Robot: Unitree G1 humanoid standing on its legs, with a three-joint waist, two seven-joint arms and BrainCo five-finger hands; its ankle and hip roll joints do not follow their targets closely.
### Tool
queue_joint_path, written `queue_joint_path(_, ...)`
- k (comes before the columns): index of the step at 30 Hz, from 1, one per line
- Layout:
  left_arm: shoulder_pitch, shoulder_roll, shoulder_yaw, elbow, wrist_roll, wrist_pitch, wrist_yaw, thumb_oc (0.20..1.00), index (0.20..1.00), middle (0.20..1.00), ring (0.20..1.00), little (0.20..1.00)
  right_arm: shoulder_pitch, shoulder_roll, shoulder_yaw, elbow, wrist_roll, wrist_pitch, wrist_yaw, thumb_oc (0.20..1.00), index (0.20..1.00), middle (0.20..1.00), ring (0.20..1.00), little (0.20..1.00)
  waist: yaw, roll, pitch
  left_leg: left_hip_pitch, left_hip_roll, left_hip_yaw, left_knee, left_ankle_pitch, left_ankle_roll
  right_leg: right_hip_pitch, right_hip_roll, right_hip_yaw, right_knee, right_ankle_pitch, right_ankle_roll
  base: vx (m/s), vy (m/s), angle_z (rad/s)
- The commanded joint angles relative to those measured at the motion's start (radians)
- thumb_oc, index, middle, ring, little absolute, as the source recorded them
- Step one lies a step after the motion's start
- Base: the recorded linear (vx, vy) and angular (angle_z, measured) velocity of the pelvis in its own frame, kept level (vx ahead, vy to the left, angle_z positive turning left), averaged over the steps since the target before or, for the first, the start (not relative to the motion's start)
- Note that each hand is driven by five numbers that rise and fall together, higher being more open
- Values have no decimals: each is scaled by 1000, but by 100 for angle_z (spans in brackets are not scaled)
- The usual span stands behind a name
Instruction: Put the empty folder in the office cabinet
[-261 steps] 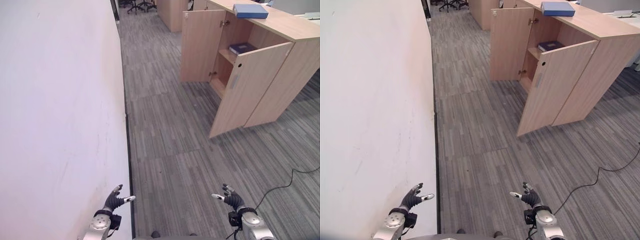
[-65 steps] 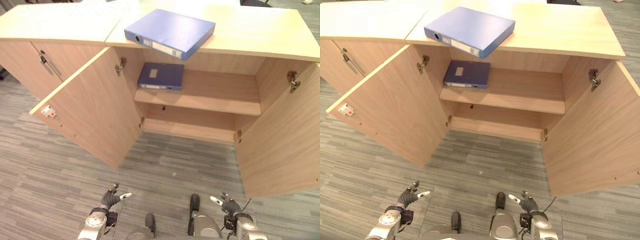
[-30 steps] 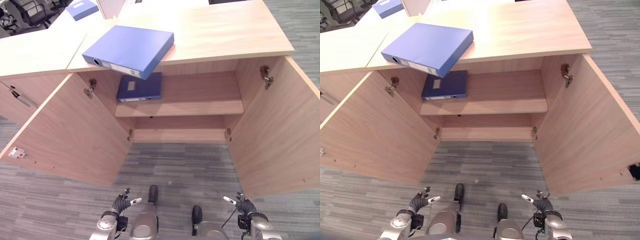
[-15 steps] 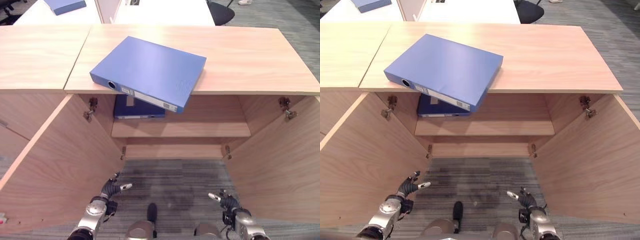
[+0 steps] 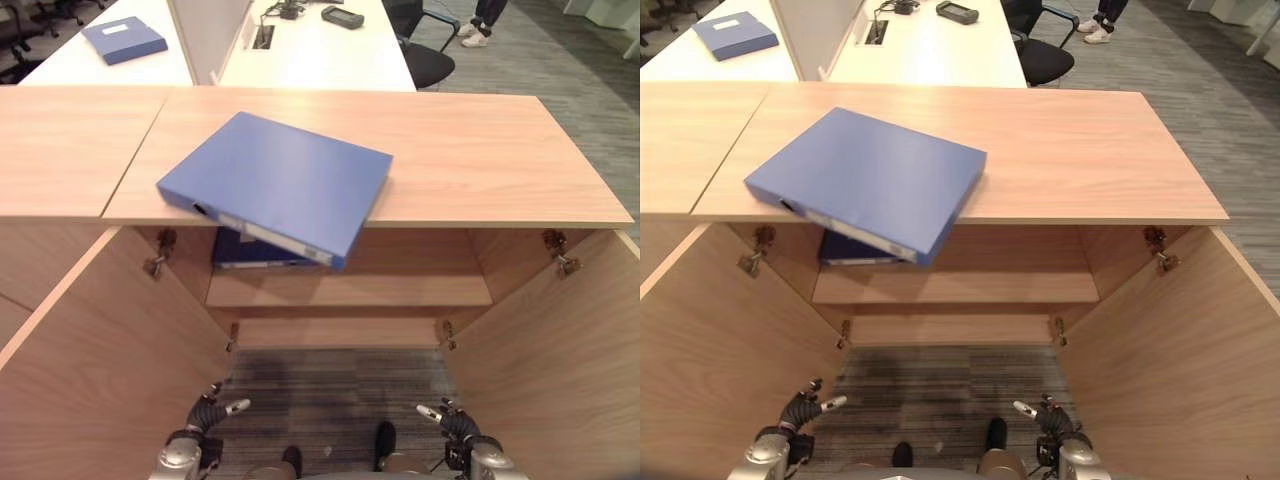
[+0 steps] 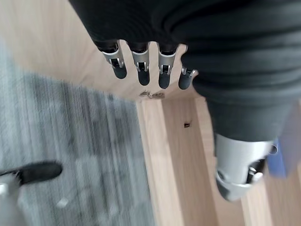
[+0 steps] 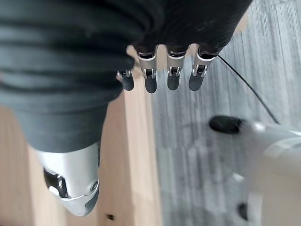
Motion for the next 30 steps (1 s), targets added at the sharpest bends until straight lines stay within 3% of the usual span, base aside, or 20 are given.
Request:
queue_joint_path(1, -71, 20, 2, 11, 13, -40, 13, 1000, 1000, 1000, 1000, 1000, -20, -27, 1, -34, -18, -16, 3, 1000, 1000, 1000, 1000, 1000, -1, 11, 12, -48, 28, -19, 9, -23, -48, 109, -55, 5, 32, -136, 94, 58, -35, -4)
queue_joint_path(19, -60, -7, -11, 6, 16, -41, 14, 1000, 1000, 1000, 1000, 1000, -5, -21, 13, -6, -25, -14, 12, 1000, 1000, 1000, 1000, 1000, -3, 28, -17, -9, 55, -37, 2, -22, -72, 177, -29, 1, 10, -174, 78, 24, -24, 0)
queue_joint_path(23, -54, 17, -9, -69, 53, -47, 35, 1000, 1000, 1000, 1000, 1000, -1, -22, 11, -16, -25, -15, 10, 1000, 1000, 1000, 1000, 1000, 0, 27, -20, -11, 54, -44, 2, -22, -72, 180, -28, 0, 10, -176, 77, 6, -11, 8)
queue_joint_path(27, 26, 186, 102, -440, 403, -50, 193, 1000, 1000, 1000, 1000, 1000, 19, -22, -21, -81, -29, -47, -5, 1000, 1000, 1000, 1000, 1000, 29, 18, -19, -14, 59, -66, 2, -24, -79, 186, -22, -17, 15, -188, 78, 5, -43, 13)
queue_joint_path(30, 66, 209, 172, -546, 531, -43, 279, 1000, 1000, 1000, 1000, 1000, 29, -20, -34, -88, -35, -61, -14, 1000, 1000, 1000, 1000, 1000, 45, 12, -23, -16, 62, -69, 2, -27, -83, 193, -20, -26, 14, -195, 78, 12, -47, 12)
